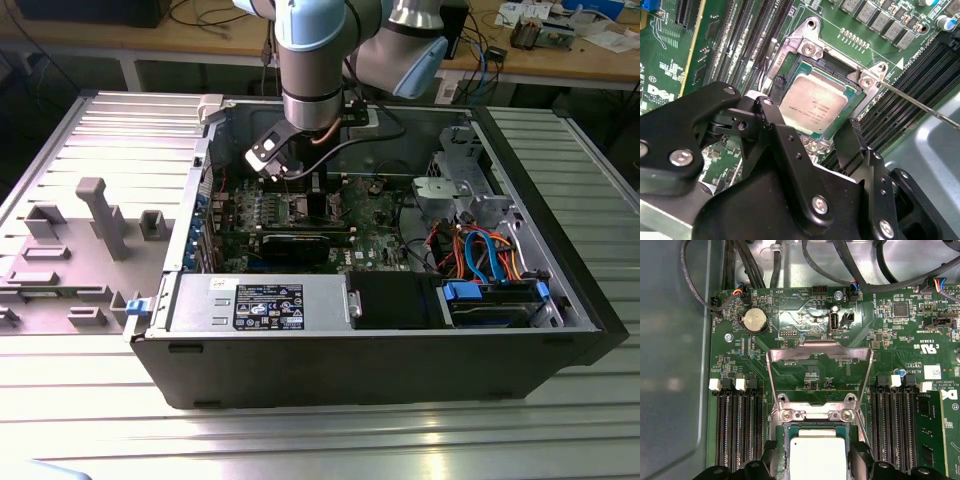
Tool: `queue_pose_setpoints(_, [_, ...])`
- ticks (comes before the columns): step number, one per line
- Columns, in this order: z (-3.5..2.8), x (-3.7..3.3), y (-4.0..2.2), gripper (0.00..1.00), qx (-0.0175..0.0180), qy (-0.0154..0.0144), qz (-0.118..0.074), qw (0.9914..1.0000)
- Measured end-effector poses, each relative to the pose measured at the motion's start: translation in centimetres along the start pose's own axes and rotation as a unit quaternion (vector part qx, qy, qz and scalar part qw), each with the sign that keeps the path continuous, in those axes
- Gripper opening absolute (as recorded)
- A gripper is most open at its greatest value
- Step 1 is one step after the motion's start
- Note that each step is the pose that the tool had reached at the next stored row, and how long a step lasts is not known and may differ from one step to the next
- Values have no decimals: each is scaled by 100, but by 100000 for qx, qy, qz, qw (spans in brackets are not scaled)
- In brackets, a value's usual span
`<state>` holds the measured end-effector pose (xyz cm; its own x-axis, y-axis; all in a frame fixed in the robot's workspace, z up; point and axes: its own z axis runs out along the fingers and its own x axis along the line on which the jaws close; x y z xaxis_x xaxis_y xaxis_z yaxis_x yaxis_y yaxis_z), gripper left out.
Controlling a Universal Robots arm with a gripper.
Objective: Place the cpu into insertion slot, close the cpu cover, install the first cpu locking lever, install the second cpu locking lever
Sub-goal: 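Place the cpu into insertion slot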
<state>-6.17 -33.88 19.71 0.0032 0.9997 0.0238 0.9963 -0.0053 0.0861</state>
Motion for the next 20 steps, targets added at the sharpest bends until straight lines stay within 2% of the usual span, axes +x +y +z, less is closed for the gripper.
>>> queue_pose_setpoints(13, [-18,18,2,68,-1,26,-2,100000])
queue_pose_setpoints(20, [-16,20,2,68,5,-81,-48,100000])
